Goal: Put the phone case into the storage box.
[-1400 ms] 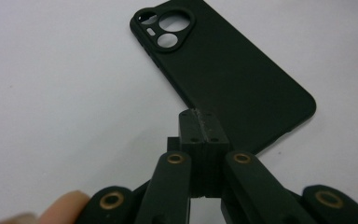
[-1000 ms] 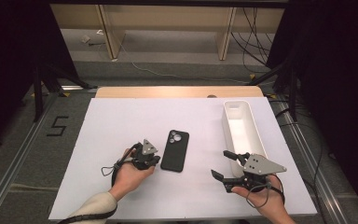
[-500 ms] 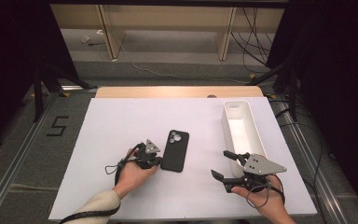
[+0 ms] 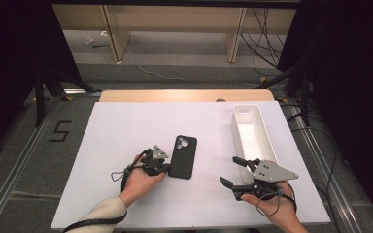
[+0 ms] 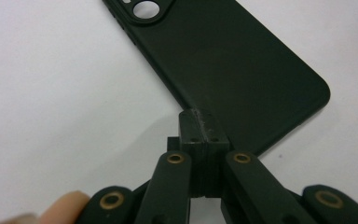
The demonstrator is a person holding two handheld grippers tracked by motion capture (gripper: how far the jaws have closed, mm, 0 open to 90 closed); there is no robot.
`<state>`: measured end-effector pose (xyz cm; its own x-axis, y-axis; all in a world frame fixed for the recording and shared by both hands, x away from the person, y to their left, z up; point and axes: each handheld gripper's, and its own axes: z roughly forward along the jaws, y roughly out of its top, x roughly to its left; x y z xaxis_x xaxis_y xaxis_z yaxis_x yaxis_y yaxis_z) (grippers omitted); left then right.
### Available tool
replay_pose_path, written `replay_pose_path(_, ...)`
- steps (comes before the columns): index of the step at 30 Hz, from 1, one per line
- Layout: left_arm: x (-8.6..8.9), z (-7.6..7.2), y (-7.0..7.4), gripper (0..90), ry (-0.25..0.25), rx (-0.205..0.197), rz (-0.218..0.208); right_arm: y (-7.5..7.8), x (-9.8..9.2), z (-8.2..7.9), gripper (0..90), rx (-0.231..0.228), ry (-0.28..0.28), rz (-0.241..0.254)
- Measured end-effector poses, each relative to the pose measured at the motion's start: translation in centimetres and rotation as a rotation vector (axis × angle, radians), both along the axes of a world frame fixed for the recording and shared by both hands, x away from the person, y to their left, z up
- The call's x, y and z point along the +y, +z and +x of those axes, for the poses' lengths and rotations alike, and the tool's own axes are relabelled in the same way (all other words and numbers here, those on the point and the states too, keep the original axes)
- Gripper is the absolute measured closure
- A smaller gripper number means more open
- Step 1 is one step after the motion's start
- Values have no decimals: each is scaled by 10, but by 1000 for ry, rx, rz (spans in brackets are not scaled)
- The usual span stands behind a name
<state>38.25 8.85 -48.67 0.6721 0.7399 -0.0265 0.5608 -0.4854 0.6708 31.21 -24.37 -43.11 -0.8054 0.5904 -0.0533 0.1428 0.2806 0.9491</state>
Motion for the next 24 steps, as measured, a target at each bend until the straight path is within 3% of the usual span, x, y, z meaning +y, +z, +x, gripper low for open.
replay_pose_path(24, -28, 1, -1, 897, -43, -2, -15, -1, 0, 0, 238, 4, 1, -5)
